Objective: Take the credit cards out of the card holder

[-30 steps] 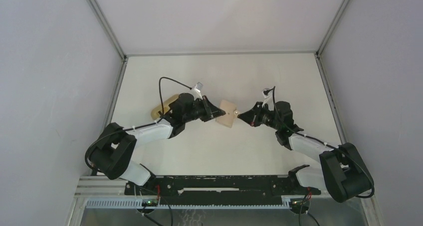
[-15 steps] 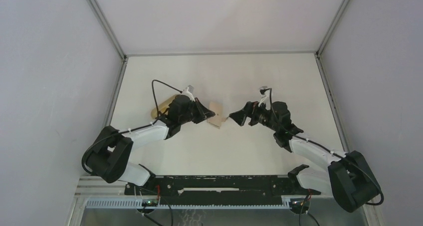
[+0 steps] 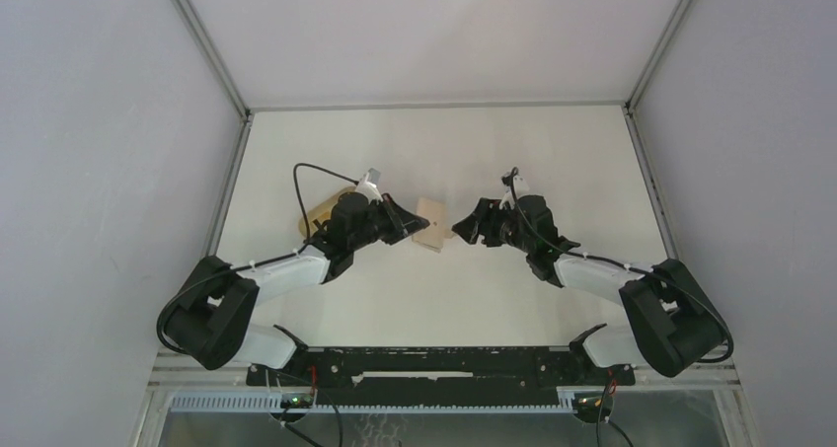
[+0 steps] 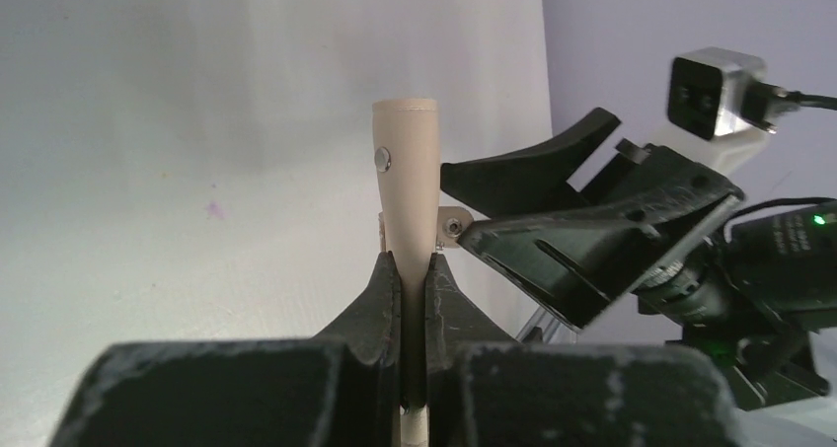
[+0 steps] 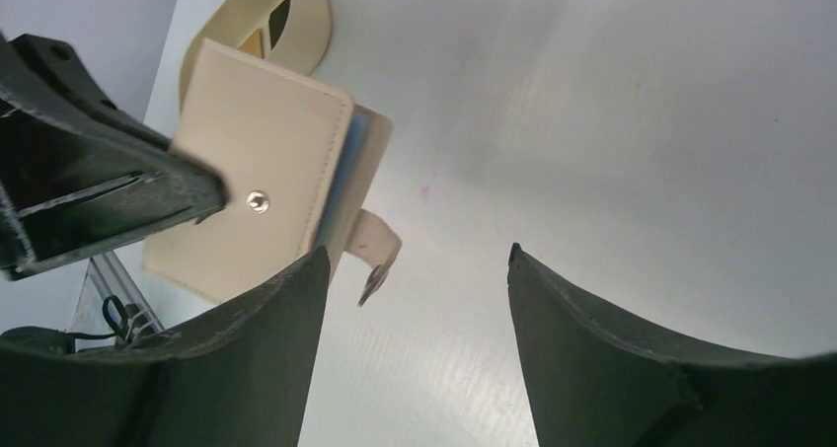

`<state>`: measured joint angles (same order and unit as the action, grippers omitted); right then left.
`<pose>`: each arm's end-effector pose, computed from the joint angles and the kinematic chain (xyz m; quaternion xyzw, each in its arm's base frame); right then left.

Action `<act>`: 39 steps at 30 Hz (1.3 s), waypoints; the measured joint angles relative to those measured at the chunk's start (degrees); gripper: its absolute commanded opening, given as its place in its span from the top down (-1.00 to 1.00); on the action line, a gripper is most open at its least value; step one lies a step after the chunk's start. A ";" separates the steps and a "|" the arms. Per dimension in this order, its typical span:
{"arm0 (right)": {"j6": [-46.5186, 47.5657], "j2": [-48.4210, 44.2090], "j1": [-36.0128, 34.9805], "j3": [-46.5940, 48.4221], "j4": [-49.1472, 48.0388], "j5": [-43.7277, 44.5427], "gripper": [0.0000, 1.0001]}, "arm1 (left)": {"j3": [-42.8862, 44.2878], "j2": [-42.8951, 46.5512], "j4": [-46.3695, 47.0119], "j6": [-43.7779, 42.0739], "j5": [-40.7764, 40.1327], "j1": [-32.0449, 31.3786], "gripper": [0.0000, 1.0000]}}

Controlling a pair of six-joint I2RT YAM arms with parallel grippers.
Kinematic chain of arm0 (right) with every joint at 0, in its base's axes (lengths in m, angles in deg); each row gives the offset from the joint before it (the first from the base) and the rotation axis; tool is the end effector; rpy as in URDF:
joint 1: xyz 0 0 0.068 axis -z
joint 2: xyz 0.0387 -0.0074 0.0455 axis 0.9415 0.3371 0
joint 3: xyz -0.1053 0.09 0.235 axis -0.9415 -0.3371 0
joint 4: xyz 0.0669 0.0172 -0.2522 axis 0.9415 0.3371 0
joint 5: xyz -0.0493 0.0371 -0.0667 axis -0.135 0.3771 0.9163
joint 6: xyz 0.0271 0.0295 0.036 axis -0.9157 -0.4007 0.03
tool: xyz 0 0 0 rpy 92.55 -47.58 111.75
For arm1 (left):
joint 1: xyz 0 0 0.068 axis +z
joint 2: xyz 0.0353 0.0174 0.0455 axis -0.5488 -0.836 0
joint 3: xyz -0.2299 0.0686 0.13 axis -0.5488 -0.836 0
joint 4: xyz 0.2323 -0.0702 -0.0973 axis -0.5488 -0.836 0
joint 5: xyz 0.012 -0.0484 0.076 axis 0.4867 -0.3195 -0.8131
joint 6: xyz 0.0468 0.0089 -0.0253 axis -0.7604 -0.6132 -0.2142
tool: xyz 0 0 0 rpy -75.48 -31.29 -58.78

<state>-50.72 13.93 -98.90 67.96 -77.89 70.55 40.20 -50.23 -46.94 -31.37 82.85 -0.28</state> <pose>0.2293 0.1356 0.1827 -0.0475 0.8352 0.3660 0.4076 0.2335 -0.1656 0.1974 -0.0977 0.8166 -0.4707 0.3194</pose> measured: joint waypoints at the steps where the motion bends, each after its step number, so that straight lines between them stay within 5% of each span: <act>1: -0.46 0.66 0.26 0.00 -0.31 -0.13 -0.44 | -0.09 0.00 0.46 0.26 0.33 0.00 1.00; 7: -2.14 4.50 1.16 1.27 -1.92 -1.40 -0.26 | -0.15 0.00 3.15 1.49 1.36 0.00 1.00; 14: -3.50 7.34 1.25 2.27 -4.57 -3.32 0.16 | -0.15 -0.15 4.28 1.95 2.56 0.00 1.00; 19: -4.11 8.02 1.53 2.49 -5.11 -4.57 0.54 | -0.15 -0.55 4.37 1.97 2.78 0.00 1.00; 22: -4.31 8.09 1.68 2.82 -5.51 -5.20 1.00 | -0.15 -0.79 4.37 1.97 2.75 0.00 1.00; 28: -4.52 8.37 2.27 2.91 -6.16 -6.88 1.00 | -0.15 -1.09 4.39 1.92 2.75 0.00 0.99; 39: -3.78 7.32 4.26 2.91 -1.62 -8.13 1.00 | -0.15 -4.55 4.81 1.33 2.97 0.02 0.38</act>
<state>-54.50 21.25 -94.64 70.87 -79.50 62.42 40.04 -54.77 -42.13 -30.04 85.82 -0.26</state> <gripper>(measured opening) 0.009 0.280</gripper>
